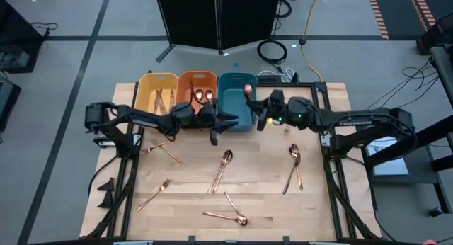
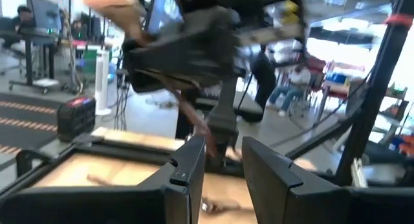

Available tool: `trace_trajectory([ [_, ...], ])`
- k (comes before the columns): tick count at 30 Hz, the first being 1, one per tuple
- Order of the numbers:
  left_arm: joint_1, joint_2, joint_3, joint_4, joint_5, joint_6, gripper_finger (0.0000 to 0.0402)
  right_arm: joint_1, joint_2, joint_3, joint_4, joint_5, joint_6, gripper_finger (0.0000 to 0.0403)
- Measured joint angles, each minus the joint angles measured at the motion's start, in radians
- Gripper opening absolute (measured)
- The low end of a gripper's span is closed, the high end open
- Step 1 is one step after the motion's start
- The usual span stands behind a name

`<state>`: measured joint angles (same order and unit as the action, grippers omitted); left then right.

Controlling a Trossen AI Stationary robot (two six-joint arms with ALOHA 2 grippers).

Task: Sort silverware
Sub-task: Put the gold spoon into the orange bin

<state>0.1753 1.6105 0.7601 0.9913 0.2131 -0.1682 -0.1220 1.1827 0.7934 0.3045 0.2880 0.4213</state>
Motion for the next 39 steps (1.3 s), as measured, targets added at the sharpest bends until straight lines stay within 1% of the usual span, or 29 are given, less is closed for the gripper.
trace_trajectory([
  [4, 0.000, 0.031, 0.001, 0.075, 0.000, -0.013, 0.0100, 0.058, 0.047, 0.000, 0.130, -0.001, -0.022, 0.0002],
  [9, -0.001, 0.032, 0.001, 0.080, 0.004, -0.010, 0.0100, 0.091, 0.124, 0.000, 0.247, -0.002, -0.059, 0.0002],
  [11, 0.000, 0.032, 0.001, 0.083, 0.048, -0.011, 0.0100, 0.093, 0.141, 0.000, 0.275, -0.004, -0.069, 0.0002],
  [13, -0.001, 0.032, 0.001, 0.096, 0.083, -0.011, 0.0100, 0.092, 0.157, 0.000, 0.291, -0.004, -0.071, 0.0002],
  [18, 0.000, 0.032, 0.001, 0.101, 0.086, -0.036, 0.0100, 0.092, 0.184, 0.000, 0.322, -0.008, -0.077, 0.0002],
  [24, 0.000, 0.032, 0.000, 0.098, 0.094, -0.036, 0.0100, 0.093, 0.208, 0.000, 0.360, -0.010, -0.133, 0.0002],
  [29, -0.001, 0.032, 0.000, 0.102, 0.121, -0.036, 0.0100, 0.092, 0.212, 0.000, 0.389, -0.052, -0.179, 0.0002],
  [34, 0.000, 0.032, 0.000, 0.102, 0.132, -0.034, 0.0099, 0.092, 0.212, 0.000, 0.387, -0.056, -0.180, 0.0002],
  [37, 0.000, 0.032, 0.000, 0.101, 0.132, -0.030, 0.0085, 0.092, 0.212, 0.000, 0.385, -0.057, -0.179, 0.0002],
  [39, 0.001, 0.032, 0.000, 0.101, 0.131, -0.027, 0.0066, 0.092, 0.212, 0.000, 0.384, -0.060, -0.179, 0.0002],
])
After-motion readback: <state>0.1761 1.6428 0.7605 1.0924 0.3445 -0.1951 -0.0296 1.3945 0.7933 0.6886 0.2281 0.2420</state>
